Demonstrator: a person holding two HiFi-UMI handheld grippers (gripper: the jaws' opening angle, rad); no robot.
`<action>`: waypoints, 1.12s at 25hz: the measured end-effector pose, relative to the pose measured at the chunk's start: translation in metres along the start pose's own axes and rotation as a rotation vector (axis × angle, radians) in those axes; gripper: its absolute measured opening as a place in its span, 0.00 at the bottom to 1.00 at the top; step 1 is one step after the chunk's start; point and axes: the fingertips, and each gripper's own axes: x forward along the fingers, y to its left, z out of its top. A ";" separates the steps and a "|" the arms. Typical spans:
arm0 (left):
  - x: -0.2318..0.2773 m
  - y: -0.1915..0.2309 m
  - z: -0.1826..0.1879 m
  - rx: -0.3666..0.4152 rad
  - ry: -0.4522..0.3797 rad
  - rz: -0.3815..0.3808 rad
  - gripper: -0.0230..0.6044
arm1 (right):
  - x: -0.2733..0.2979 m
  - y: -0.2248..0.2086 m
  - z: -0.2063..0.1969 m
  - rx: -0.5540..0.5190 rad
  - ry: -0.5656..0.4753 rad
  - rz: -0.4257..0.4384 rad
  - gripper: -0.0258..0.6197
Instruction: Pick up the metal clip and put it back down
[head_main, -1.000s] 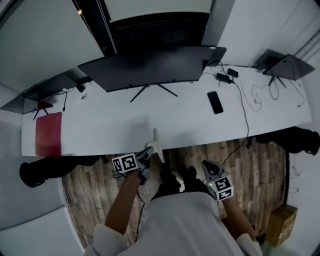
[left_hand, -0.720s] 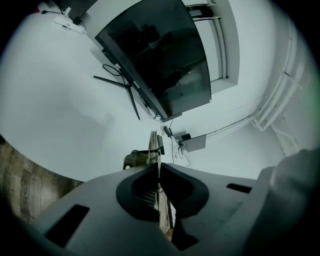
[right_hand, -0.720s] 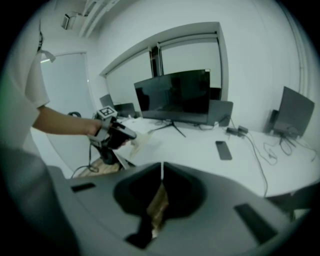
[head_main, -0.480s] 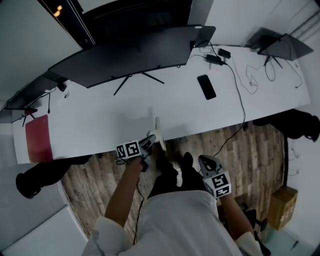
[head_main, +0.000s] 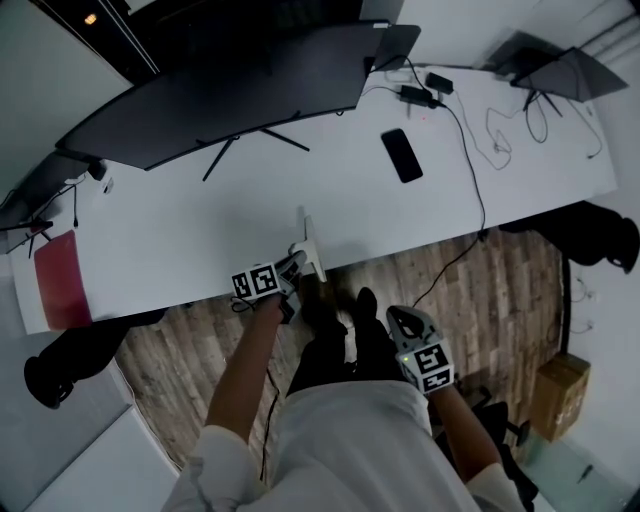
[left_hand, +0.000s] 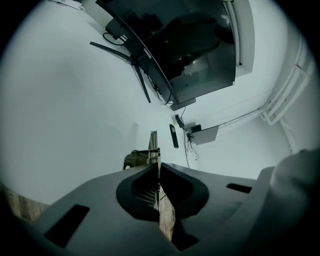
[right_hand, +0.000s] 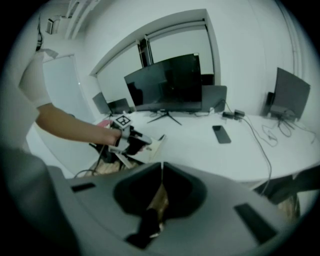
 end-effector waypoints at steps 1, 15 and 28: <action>0.004 0.003 0.000 0.000 0.001 0.003 0.09 | 0.001 -0.001 -0.002 0.003 0.005 0.001 0.09; 0.026 0.034 -0.007 -0.041 -0.009 0.024 0.09 | 0.001 -0.017 -0.028 0.035 0.066 -0.024 0.09; 0.030 0.035 -0.002 -0.075 -0.049 0.027 0.23 | -0.002 -0.021 -0.033 0.035 0.073 -0.027 0.09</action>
